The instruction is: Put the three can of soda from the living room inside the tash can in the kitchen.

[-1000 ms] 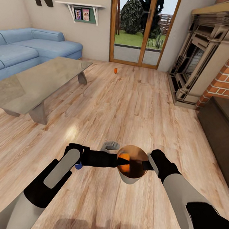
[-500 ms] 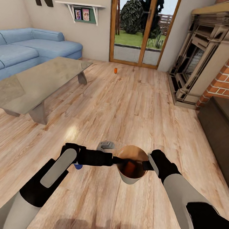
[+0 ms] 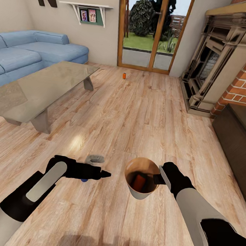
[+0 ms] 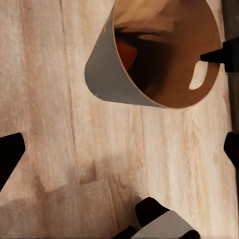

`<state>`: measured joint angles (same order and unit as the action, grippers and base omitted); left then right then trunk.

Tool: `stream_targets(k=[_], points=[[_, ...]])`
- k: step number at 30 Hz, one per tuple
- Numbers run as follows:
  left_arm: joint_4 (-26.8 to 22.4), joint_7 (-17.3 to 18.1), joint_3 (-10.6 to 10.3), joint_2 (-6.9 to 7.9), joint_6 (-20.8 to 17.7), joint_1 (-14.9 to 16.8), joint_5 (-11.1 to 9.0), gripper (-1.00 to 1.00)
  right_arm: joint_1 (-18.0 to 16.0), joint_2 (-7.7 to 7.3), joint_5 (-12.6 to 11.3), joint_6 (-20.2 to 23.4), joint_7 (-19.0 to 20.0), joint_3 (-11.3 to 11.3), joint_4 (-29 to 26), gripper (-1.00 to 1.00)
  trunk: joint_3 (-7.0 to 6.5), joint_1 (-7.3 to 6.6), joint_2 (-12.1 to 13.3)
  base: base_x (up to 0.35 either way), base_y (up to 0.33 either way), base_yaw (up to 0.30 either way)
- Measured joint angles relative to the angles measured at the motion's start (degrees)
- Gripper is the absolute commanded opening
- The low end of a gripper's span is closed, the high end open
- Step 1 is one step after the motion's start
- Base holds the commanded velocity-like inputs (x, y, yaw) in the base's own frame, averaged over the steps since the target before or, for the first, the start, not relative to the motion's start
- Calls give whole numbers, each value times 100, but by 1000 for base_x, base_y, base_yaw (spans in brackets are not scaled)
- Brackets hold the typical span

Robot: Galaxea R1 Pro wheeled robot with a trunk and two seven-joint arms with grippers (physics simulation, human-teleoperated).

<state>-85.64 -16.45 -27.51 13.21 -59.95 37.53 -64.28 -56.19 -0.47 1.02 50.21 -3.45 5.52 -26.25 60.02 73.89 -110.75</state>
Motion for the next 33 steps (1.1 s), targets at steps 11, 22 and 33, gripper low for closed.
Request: stream_targets(k=[11, 22, 33], points=[[195, -14, 0, 309, 826, -276, 644, 100, 34, -28, 0, -7, 0, -7, -1, -100, 0, 0, 0, 0, 0, 0], [697, -30, -8, 347, 2073, -577, 1963, 100, 186, -76, -29, -26, 0, -26, -21, -100, 0, 0, 0, 0, 0, 0], [1523, -29, -9, 295, 3518, -1093, 2967, 100, 331, -214, -80, -353, -6, -46, -20, -100, 0, 0, 0, 0, 0, 0]])
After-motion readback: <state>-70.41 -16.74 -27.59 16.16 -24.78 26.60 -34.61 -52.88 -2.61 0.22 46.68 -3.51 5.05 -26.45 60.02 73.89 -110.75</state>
